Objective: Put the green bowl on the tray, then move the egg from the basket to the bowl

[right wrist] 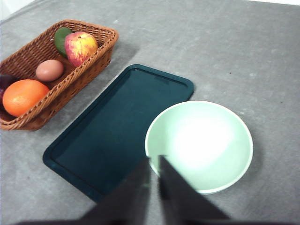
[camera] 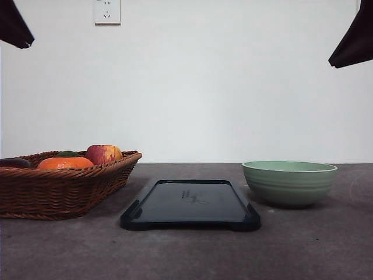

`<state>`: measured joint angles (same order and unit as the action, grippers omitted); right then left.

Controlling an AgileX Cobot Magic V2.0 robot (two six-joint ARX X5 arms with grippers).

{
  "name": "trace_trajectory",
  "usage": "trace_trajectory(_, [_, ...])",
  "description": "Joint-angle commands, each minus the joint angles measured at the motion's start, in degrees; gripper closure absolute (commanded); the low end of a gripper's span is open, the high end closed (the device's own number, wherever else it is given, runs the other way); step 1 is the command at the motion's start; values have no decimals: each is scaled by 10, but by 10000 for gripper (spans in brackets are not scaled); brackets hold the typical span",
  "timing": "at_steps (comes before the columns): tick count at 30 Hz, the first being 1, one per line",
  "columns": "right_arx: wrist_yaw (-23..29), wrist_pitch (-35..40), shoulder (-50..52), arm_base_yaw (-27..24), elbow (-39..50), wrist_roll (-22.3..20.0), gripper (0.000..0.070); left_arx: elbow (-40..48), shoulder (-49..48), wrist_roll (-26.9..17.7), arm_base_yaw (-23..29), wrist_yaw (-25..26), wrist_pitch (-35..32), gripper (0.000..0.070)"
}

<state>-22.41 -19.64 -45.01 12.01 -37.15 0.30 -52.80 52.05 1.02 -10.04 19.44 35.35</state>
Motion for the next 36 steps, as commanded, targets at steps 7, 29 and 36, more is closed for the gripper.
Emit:
trace_trajectory(7, [6, 2, -2, 2, -12, 24, 342, -13, 3, -7, -2, 1, -6, 304])
trace_trajectory(29, [109, -188, -241, 1, -233, 116, 370, -13, 3, -3, -2, 1, -7, 304])
trace_trajectory(36, [109, -201, -340, -11, -297, 113, 370, -13, 3, -3, -2, 1, -7, 304])
